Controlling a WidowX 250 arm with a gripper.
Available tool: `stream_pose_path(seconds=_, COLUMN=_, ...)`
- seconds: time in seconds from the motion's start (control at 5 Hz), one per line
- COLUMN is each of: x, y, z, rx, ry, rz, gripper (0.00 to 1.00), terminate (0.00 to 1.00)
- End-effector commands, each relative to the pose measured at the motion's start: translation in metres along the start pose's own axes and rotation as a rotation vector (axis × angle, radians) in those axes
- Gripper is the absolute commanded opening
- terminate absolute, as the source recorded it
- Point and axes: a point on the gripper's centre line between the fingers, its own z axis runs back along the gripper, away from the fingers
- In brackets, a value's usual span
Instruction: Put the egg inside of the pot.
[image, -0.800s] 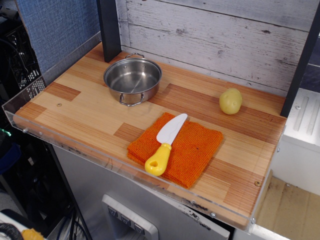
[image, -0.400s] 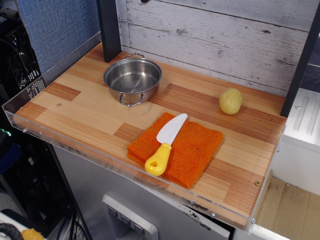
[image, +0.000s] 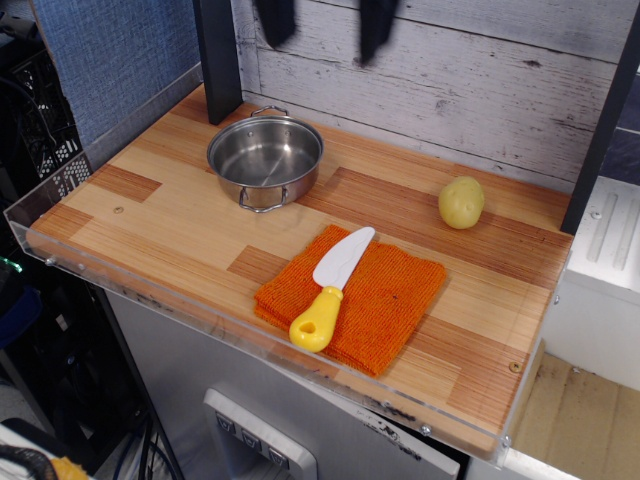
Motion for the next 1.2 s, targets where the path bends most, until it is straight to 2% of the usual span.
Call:
stream_pose_path(seconds=0.0, x=0.018, y=-0.020, z=-0.036, rx=0.022, ry=-0.058, rz=0.075, gripper=1.00, terminate=0.00)
stream_pose_path(seconds=0.2, x=0.028, y=-0.030, z=-0.057, rx=0.019, ry=-0.069, rz=0.078, gripper=1.00, terminate=0.00)
stream_pose_path(seconds=0.4, x=0.038, y=-0.040, z=-0.079, rx=0.014, ry=-0.119, rz=0.063, gripper=1.00, terminate=0.00)
stream_pose_path(seconds=1.0, x=0.080, y=-0.053, z=-0.118, rx=-0.001, ry=-0.128, rz=0.024, gripper=1.00, terminate=0.00)
